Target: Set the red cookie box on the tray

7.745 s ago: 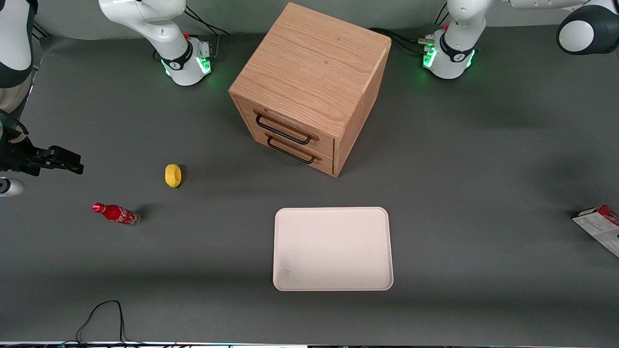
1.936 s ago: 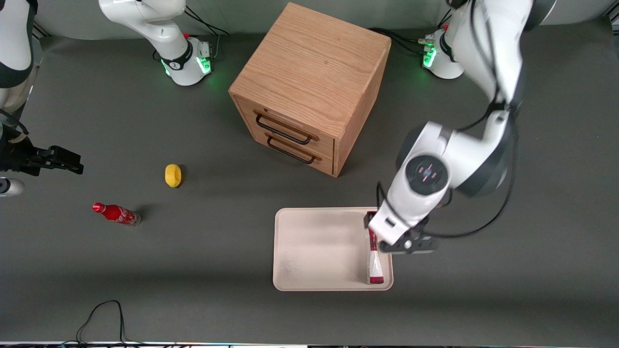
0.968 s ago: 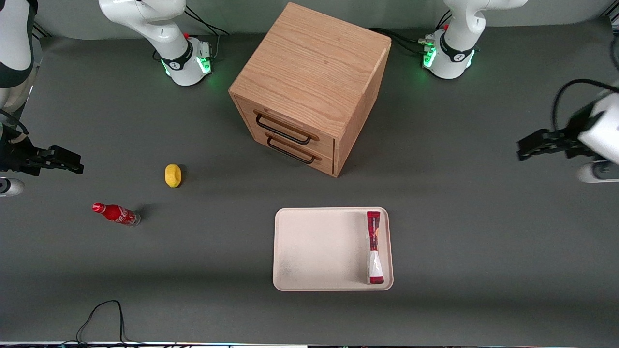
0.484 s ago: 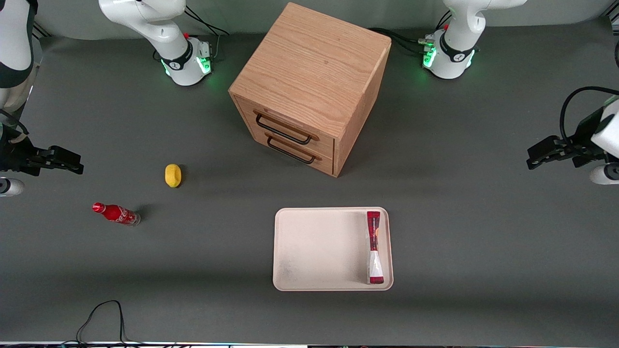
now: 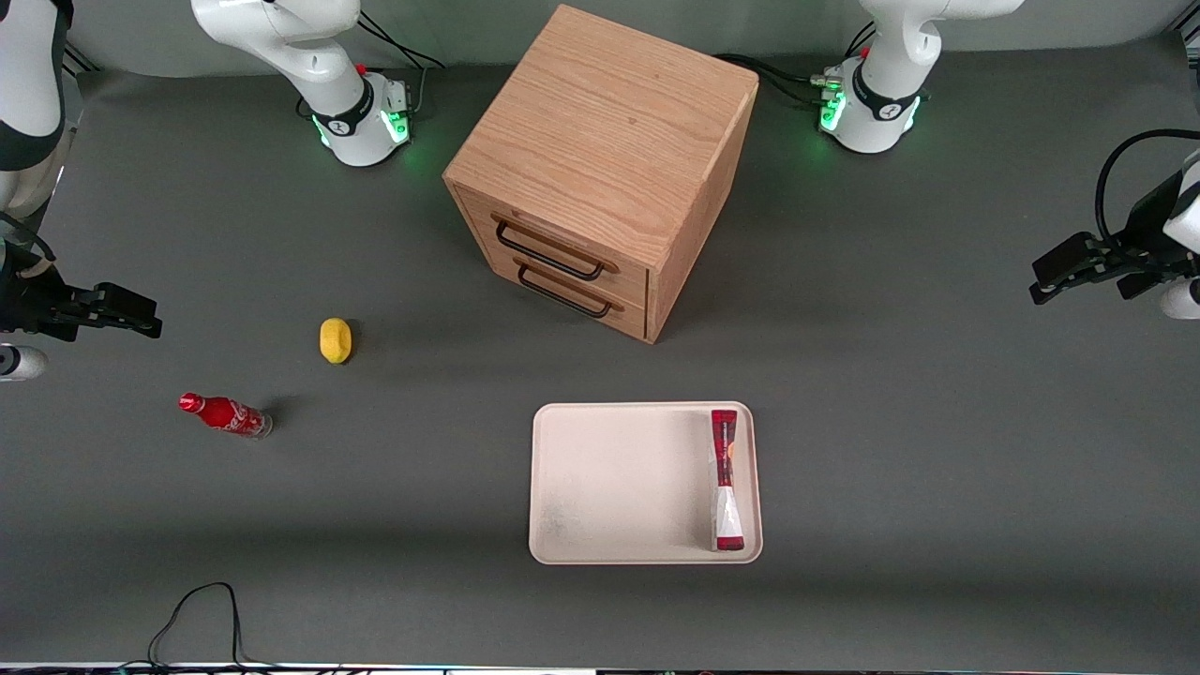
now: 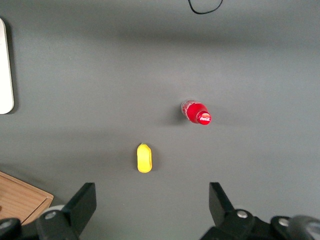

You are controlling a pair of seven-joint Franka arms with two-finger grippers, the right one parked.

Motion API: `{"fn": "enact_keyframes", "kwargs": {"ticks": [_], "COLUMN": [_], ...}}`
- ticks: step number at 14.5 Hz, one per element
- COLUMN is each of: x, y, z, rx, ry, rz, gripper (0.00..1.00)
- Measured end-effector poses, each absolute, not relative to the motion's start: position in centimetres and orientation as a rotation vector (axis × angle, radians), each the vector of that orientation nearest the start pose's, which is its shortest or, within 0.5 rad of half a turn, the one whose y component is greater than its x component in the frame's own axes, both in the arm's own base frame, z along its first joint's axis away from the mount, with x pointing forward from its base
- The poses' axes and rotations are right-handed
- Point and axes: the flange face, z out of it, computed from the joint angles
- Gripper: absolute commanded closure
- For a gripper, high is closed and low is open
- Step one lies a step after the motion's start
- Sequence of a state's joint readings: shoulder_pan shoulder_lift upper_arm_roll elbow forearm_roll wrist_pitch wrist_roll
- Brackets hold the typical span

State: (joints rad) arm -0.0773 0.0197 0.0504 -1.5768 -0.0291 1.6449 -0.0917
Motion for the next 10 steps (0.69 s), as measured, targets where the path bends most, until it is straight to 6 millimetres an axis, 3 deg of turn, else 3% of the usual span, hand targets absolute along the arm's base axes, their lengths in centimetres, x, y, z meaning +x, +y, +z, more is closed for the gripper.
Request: {"fn": "enact_keyframes", "kwargs": {"ticks": [10], "x": [55.97], "y": [-1.86], "z": [61.88], "rx": [-3.170], "ry": [-0.103], "rz": [0.018], "gripper": [0.00]}}
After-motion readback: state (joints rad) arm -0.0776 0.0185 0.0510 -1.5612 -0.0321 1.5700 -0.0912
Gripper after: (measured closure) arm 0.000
